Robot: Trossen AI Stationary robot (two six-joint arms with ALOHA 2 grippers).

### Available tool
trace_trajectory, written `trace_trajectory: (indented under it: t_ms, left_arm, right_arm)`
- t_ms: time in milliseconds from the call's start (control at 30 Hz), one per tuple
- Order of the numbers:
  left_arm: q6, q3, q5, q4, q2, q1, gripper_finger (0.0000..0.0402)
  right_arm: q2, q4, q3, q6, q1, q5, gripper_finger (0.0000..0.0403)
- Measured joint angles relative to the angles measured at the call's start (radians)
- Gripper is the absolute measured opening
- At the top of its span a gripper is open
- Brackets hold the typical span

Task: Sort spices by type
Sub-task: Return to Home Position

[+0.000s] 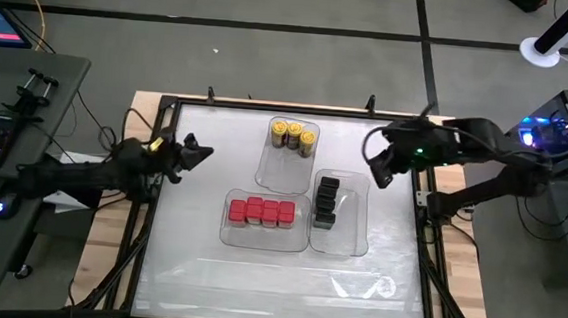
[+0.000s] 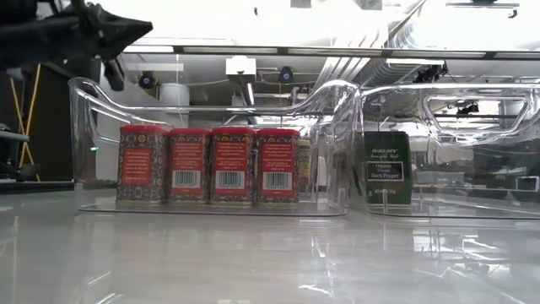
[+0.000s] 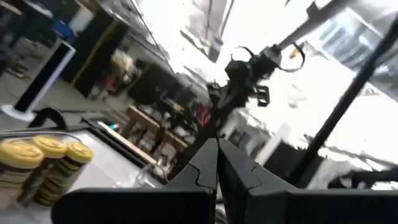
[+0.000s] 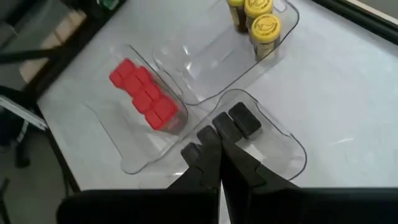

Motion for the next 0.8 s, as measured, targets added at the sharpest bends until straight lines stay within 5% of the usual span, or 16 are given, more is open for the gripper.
trace_trajectory:
  t_ms: [400,633,800]
  left_arm:
    - [-0.019,-0.070,-0.092,-0.147,-0.160,-0.003,0.0000]
    - [-0.065,-0.070,-0.078,-0.184,-0.157,-0.003,0.0000]
    - [-0.066,-0.070,-0.077,-0.184,-0.157,-0.003,0.0000]
  right_arm:
    - [-0.076,-0.064,-0.056,0.120,0.088,0.078,0.0000]
    - [-0.370,0.387,-0.594,0.281,0.227,0.053,0.0000]
    - [-0.563,0.878,-0.973,0.129,0.216,0.057,0.0000]
